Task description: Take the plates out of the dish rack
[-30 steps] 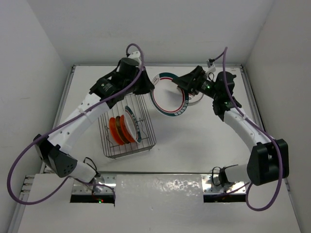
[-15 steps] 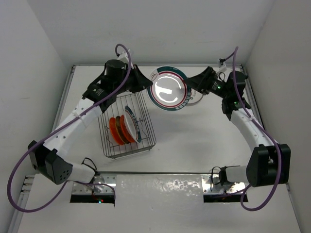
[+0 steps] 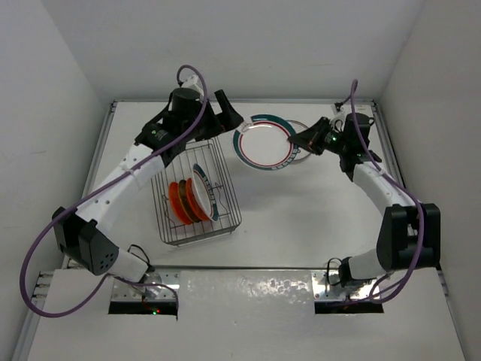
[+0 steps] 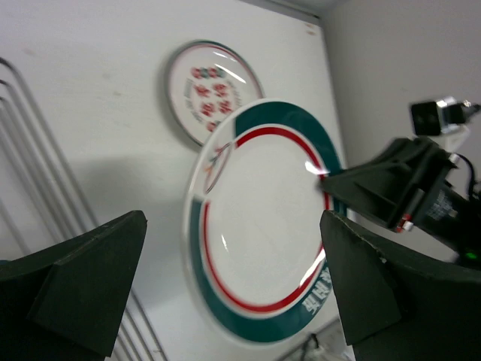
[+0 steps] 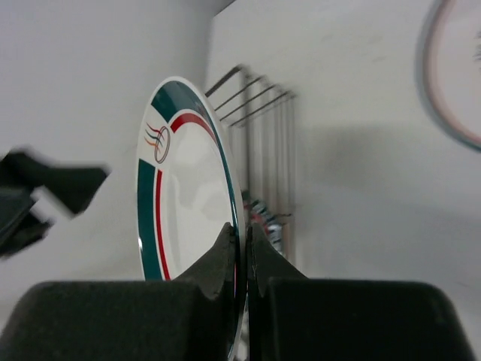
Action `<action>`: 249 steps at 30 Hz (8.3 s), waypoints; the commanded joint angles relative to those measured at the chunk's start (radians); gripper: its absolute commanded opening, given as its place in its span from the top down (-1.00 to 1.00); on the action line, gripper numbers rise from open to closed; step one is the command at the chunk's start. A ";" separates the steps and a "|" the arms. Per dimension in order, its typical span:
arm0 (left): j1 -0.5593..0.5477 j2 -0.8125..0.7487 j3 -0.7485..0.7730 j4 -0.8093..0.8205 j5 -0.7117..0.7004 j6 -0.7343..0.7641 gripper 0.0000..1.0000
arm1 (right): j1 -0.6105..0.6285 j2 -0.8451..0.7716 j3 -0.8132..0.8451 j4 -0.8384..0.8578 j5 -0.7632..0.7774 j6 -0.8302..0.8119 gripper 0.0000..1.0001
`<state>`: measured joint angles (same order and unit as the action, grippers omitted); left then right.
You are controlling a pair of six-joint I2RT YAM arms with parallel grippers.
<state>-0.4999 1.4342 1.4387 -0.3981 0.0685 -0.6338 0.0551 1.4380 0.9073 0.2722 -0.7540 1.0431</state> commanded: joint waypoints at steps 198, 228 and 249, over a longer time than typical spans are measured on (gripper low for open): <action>0.327 -0.264 -0.124 -0.734 -0.823 0.005 -1.00 | 1.034 0.541 0.910 -0.832 0.975 -0.370 1.00; 0.331 -0.215 -0.109 -0.624 -0.739 0.180 -1.00 | 0.545 0.177 0.328 -1.058 1.265 -0.463 1.00; 0.346 -0.204 -0.052 -0.653 -0.759 0.060 -1.00 | 0.871 0.357 0.748 -0.797 0.757 -0.393 -0.23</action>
<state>-0.1734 1.2404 1.3216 -1.0534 -0.6662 -0.5064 0.8455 1.7195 1.6001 -0.6250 0.1204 0.6132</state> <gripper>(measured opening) 0.999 0.613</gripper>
